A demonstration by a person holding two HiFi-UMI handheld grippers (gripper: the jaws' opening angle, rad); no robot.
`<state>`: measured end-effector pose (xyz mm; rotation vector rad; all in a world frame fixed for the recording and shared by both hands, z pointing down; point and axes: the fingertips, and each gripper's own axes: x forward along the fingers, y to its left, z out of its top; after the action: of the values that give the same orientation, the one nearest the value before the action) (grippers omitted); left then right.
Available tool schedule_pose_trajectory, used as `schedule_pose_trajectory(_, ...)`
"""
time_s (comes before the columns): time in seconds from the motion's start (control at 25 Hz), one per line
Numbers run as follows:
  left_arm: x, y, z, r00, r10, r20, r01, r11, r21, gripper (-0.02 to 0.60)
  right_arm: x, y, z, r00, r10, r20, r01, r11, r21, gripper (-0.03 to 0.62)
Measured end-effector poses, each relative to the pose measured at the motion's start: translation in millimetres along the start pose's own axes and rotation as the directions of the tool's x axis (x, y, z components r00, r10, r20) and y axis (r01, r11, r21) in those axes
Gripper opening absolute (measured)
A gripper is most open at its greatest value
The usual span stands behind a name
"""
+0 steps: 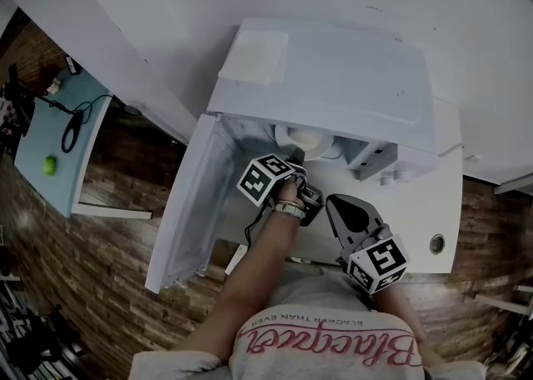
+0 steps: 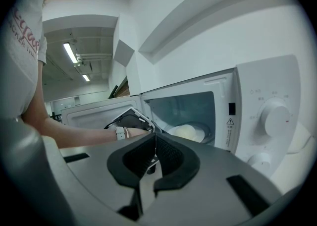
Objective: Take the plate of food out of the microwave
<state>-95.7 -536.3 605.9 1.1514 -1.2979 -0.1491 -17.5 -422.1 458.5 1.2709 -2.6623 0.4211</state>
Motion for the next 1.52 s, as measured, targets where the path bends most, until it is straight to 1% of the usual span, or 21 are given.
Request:
schedule_pose_trajectory(0.12,1,-5,0,0.999,-0.038,-0.021,0.038,0.999,-0.005,0.311,-3,1,-4,1.0,-0.009,-0.002,0.009,1.0,0.005,0.012)
schedule_pose_trajectory(0.24,0,-12,0,0.998,-0.062,-0.029,0.063,0.998,0.013,0.263,-5,3,-6,1.0,-0.016,-0.001,0.016,1.0,0.01,0.012)
schedule_pose_trajectory(0.4,-1,-26,2,0.994,-0.108,-0.014,0.108,0.993,0.051,0.15,-9,4,-8,1.0,-0.028,-0.001,0.028,1.0,0.013,0.012)
schedule_pose_trajectory(0.48,-1,-30,2,0.992,-0.125,-0.008,0.125,0.991,0.056,0.103,-10,3,-9,0.999,-0.035,-0.002,0.035,0.999,0.015,0.012)
schedule_pose_trajectory(0.64,-3,-31,2,0.989,-0.148,-0.004,0.148,0.989,0.026,0.096,-13,0,-10,0.999,-0.047,-0.003,0.047,0.999,0.022,0.013)
schedule_pose_trajectory(0.68,-4,-32,3,0.988,-0.155,-0.002,0.155,0.988,0.012,0.089,-12,0,-10,0.999,-0.048,-0.002,0.048,0.999,0.023,0.012)
schedule_pose_trajectory(0.72,-4,-32,4,0.987,-0.162,0.001,0.162,0.987,-0.001,0.065,-12,0,-10,0.999,-0.048,-0.002,0.048,0.999,0.023,0.012)
schedule_pose_trajectory(0.8,-5,-32,6,0.984,-0.176,0.004,0.176,0.984,-0.023,0.057,-11,0,-9,0.999,-0.047,-0.001,0.047,0.999,0.02,0.012)
schedule_pose_trajectory(0.96,-8,-32,7,0.975,-0.221,0.0,0.221,0.973,-0.068,0.046,-10,3,-8,0.999,-0.04,-0.003,0.04,0.999,0.015,0.012)
schedule_pose_trajectory(1.12,-14,-34,6,0.966,-0.259,-0.001,0.258,0.962,-0.088,0.031,-10,4,-9,0.999,-0.037,-0.001,0.037,0.999,0.012,0.012)
schedule_pose_trajectory(1.32,-21,-39,7,0.944,-0.329,0.017,0.329,0.939,-0.102,0.02,-11,8,-8,0.999,-0.034,0.002,0.034,0.999,0.004,0.012)
schedule_pose_trajectory(1.52,-22,-40,5,0.914,-0.405,0.033,0.407,0.907,-0.11,0.017,-16,9,-11,0.999,-0.047,0.002,0.047,0.999,0.004,0.012)
